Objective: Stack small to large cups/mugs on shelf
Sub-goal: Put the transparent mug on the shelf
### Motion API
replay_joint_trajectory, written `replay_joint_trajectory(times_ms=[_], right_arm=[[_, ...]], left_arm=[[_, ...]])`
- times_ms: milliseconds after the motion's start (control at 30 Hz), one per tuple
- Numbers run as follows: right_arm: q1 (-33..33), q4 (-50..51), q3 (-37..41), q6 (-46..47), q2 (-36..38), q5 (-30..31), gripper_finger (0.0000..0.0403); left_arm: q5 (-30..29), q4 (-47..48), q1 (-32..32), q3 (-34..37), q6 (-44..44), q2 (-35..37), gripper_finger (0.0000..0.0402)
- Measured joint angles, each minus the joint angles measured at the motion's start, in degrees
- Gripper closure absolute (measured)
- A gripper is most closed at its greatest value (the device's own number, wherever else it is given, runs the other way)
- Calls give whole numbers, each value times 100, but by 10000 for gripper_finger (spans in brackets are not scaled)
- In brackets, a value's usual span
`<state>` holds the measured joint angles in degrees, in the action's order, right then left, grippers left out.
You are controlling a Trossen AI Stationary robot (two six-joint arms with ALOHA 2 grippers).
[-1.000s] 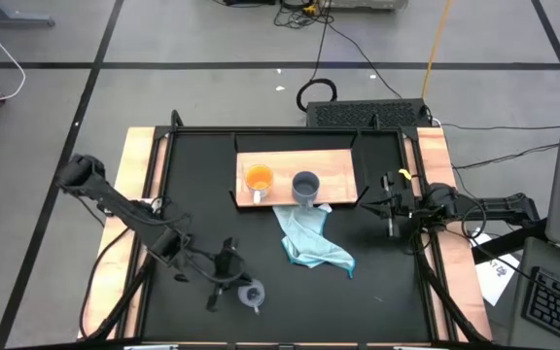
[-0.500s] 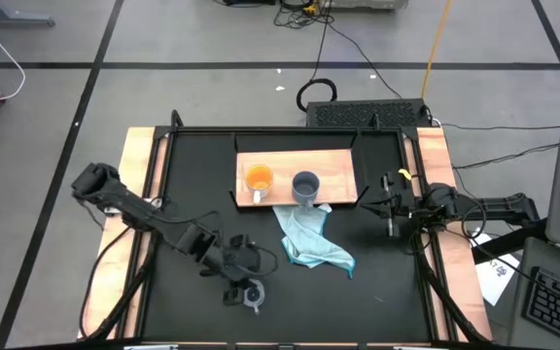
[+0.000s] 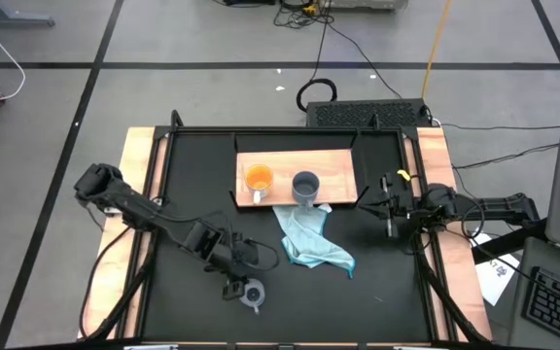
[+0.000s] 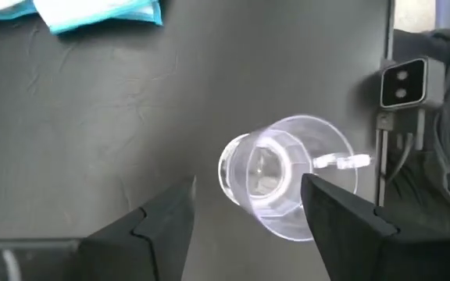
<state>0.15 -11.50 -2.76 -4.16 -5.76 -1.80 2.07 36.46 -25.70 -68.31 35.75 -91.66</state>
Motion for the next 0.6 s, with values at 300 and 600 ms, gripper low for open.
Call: replay_joint_trajectory(times_ms=[300, 600], right_arm=[[1, 18, 0, 0, 0, 0, 403], [1, 17, 0, 0, 0, 0, 403]], left_arm=[[-62, -355, -172, 402, 275, 0, 167], [-226, -671, -170, 699, 404, 0, 167]])
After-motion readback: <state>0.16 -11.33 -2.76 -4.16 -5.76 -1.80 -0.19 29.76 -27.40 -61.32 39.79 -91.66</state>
